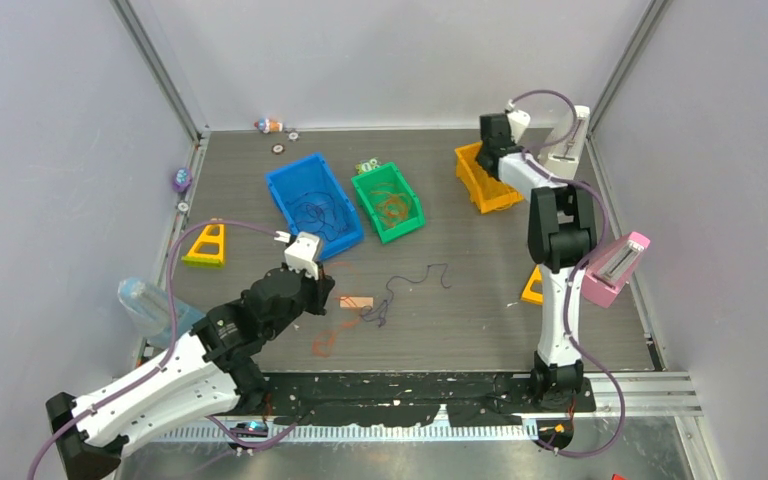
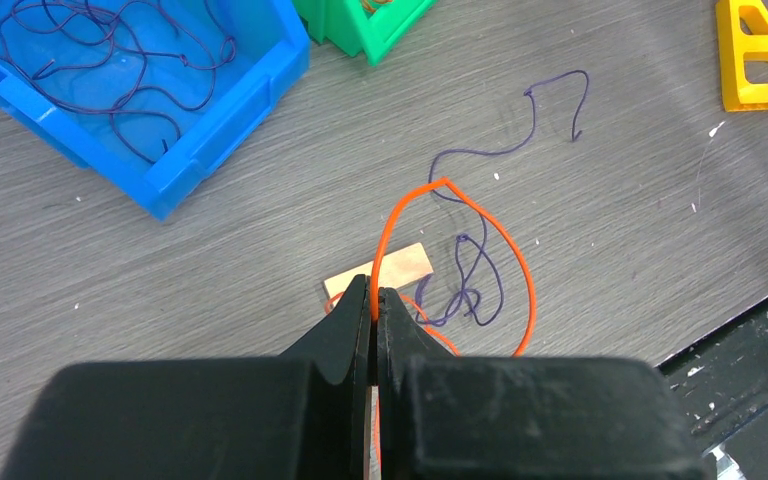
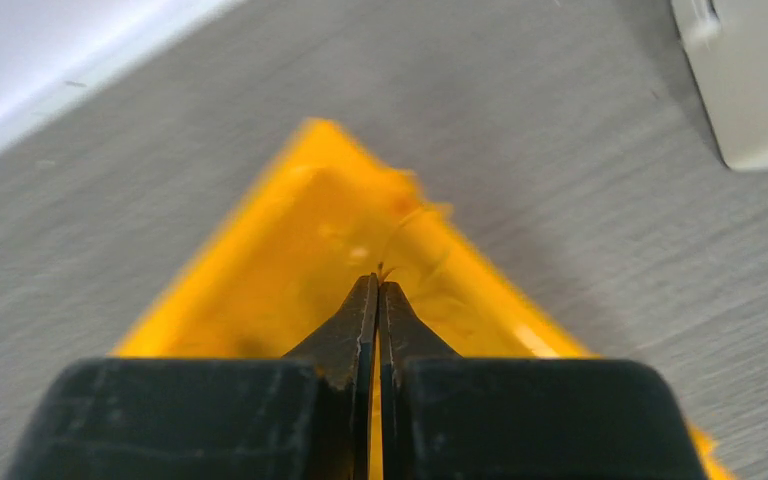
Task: Untangle the cables
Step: Place the cable in the bin.
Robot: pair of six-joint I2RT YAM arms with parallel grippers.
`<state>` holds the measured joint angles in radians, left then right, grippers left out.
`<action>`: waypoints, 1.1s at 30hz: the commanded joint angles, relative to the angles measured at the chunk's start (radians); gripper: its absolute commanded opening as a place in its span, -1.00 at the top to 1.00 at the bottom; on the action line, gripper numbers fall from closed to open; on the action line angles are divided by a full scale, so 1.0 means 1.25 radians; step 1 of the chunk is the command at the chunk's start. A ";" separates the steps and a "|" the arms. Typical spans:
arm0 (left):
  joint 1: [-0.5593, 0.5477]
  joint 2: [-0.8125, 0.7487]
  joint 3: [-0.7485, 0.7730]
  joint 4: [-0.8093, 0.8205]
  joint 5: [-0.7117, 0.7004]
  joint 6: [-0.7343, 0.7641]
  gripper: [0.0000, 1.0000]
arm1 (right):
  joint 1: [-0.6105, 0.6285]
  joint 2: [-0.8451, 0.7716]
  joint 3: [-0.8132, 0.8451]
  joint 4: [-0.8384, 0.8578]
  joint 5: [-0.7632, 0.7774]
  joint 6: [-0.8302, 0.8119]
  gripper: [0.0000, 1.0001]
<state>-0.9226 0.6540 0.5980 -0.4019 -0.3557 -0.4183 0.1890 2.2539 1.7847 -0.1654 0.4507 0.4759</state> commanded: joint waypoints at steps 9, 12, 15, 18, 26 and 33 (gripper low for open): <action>0.002 -0.023 0.003 0.010 -0.009 0.003 1.00 | -0.064 -0.049 0.005 -0.074 -0.205 0.043 0.89; 0.002 -0.031 0.002 0.009 -0.005 -0.001 1.00 | -0.065 -0.027 0.030 -0.135 -0.200 0.005 0.90; 0.002 -0.039 0.001 0.004 -0.001 -0.005 1.00 | -0.067 -0.004 0.055 -0.205 -0.197 -0.034 0.90; 0.002 -0.049 -0.003 -0.001 0.000 -0.005 1.00 | -0.069 -0.008 0.040 -0.275 -0.218 -0.058 0.90; 0.002 -0.099 -0.015 -0.005 0.009 -0.002 1.00 | -0.060 -0.120 -0.167 -0.292 -0.290 -0.031 0.89; 0.001 -0.128 -0.024 -0.008 0.009 0.003 1.00 | -0.047 -0.297 -0.316 -0.239 -0.321 -0.002 0.89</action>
<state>-0.9226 0.5091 0.5743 -0.4252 -0.3477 -0.4152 0.1204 1.9881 1.3834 -0.4603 0.0772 0.4595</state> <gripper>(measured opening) 0.005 0.060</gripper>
